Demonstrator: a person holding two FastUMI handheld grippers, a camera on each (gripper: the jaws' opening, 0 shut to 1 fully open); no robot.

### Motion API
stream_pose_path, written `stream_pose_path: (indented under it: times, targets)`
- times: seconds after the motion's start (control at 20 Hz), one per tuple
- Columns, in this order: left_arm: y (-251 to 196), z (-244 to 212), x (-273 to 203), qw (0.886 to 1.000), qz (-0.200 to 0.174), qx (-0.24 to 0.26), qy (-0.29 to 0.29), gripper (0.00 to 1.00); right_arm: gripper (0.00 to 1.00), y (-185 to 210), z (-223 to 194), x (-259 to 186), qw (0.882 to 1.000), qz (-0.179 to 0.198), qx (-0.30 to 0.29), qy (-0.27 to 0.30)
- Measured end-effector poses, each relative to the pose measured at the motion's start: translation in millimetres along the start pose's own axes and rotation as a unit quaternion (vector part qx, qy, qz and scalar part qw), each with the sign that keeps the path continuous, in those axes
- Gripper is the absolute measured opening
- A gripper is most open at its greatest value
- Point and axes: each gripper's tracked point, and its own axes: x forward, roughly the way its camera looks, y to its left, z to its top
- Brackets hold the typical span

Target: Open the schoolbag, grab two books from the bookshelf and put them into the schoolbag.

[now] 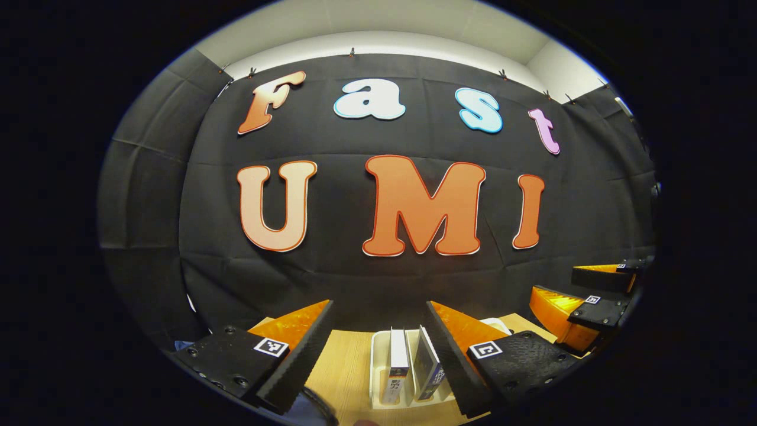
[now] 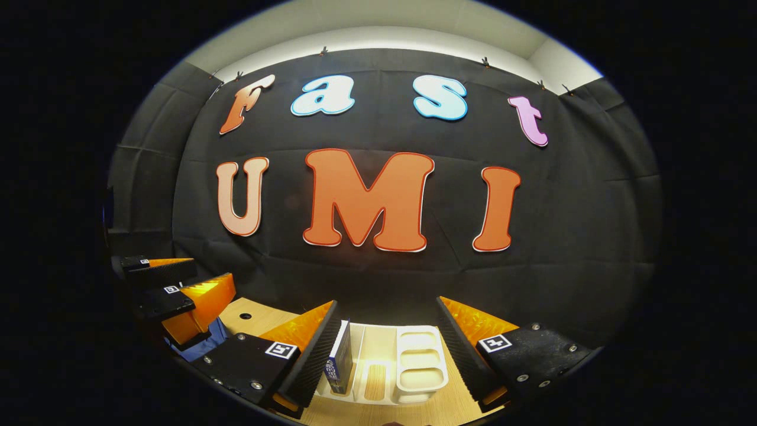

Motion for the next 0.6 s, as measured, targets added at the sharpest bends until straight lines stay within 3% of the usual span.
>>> stream_pose_path:
  times: [0.6]
  targets:
    - [1.9,-0.3,-1.9,1.000,0.005,-0.001,-0.003,0.95,0.95,-0.7,-4.2,0.8,1.000,0.000,-0.003,0.004]
